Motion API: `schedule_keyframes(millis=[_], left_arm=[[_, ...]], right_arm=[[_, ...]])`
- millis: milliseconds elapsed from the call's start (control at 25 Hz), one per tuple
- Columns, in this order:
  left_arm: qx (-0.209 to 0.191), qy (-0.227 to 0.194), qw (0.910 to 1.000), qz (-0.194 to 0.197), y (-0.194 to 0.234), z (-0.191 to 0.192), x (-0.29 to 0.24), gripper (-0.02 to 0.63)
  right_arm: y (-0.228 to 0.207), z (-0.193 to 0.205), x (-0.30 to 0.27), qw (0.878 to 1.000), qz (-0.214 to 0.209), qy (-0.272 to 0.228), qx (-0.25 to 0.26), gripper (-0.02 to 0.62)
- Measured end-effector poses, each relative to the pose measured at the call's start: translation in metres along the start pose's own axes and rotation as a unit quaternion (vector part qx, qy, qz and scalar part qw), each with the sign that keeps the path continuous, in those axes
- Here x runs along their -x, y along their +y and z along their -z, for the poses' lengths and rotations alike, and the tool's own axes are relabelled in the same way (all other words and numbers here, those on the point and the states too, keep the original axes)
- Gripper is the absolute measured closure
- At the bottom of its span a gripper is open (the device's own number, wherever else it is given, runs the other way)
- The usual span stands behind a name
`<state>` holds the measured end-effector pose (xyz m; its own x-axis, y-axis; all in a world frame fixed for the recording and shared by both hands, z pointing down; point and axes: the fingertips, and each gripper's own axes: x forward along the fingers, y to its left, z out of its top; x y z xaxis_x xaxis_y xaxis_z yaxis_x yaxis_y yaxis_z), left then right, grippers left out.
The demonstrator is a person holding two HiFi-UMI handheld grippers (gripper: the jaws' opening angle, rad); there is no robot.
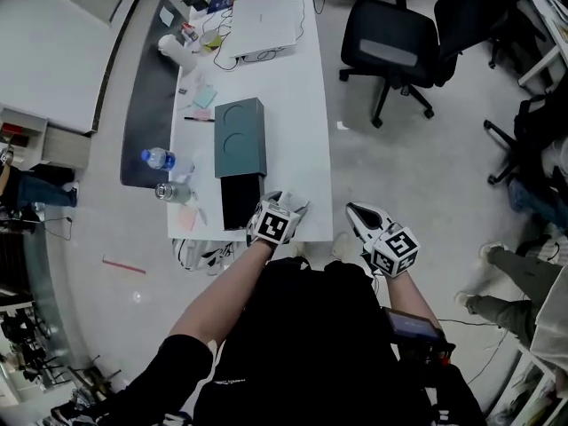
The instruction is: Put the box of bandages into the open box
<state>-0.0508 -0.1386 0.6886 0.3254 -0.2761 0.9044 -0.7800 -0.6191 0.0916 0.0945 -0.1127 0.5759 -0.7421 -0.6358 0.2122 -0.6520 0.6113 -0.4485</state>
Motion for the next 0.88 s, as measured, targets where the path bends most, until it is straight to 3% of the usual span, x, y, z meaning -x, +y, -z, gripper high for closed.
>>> schedule_keyframes(millis=[120,520,760,880], left_arm=[[0.008,0.019,0.9996,0.019,-0.006,-0.003,-0.010,0.261],[0.000,0.121,0.9926,0.001,0.000,0.019,-0.028,0.247],[0.004,0.137,0.9905,-0.014,0.004,0.021,-0.028,0.252],[0.006,0.123,0.9923,-0.008,0.003,0.021,-0.029,0.256]], right_arm=[[-0.007,-0.002,-0.001,1.000,0.006,-0.002,-0.002,0.569],[-0.026,-0.003,0.005,0.999,0.027,-0.009,-0.015,0.569],[-0.028,-0.001,0.010,0.999,0.037,-0.014,-0.023,0.569],[-0.027,0.003,0.013,0.999,0.040,-0.015,-0.025,0.569]])
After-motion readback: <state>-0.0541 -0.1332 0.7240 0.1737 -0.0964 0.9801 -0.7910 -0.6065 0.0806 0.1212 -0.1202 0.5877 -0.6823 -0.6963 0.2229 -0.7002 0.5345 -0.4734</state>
